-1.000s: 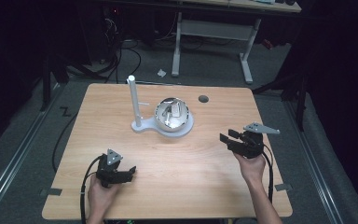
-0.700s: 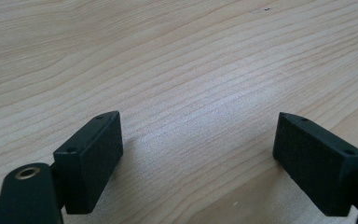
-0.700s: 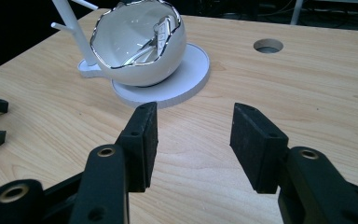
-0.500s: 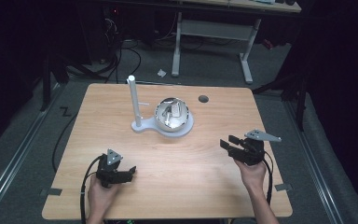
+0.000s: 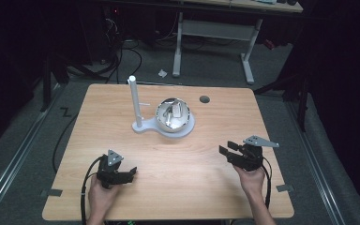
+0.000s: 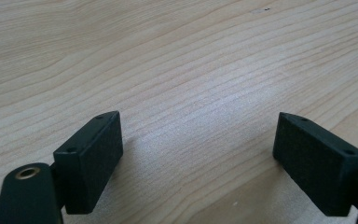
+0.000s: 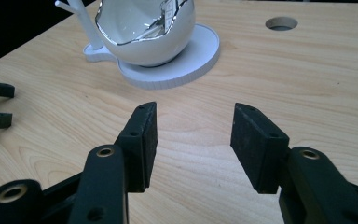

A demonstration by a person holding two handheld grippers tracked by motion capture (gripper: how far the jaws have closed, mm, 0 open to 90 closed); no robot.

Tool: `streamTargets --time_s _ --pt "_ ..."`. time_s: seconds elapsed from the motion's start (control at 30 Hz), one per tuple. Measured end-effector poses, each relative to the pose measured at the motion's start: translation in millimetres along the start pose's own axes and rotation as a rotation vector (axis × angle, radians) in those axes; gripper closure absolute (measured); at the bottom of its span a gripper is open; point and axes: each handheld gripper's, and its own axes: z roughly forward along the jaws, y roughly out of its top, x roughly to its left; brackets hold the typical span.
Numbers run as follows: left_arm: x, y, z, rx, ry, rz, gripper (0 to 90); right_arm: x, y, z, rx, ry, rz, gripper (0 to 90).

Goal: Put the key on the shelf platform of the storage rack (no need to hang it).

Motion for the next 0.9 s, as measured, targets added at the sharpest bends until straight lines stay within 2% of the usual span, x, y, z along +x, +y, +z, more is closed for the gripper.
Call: streamTargets --time_s 0.9 --pt "-0.1 0.0 0.0 0.0 0.0 -0.001 16.2 8.2 -33.4 22.2 0.07 -0.015 -0.003 50.9"
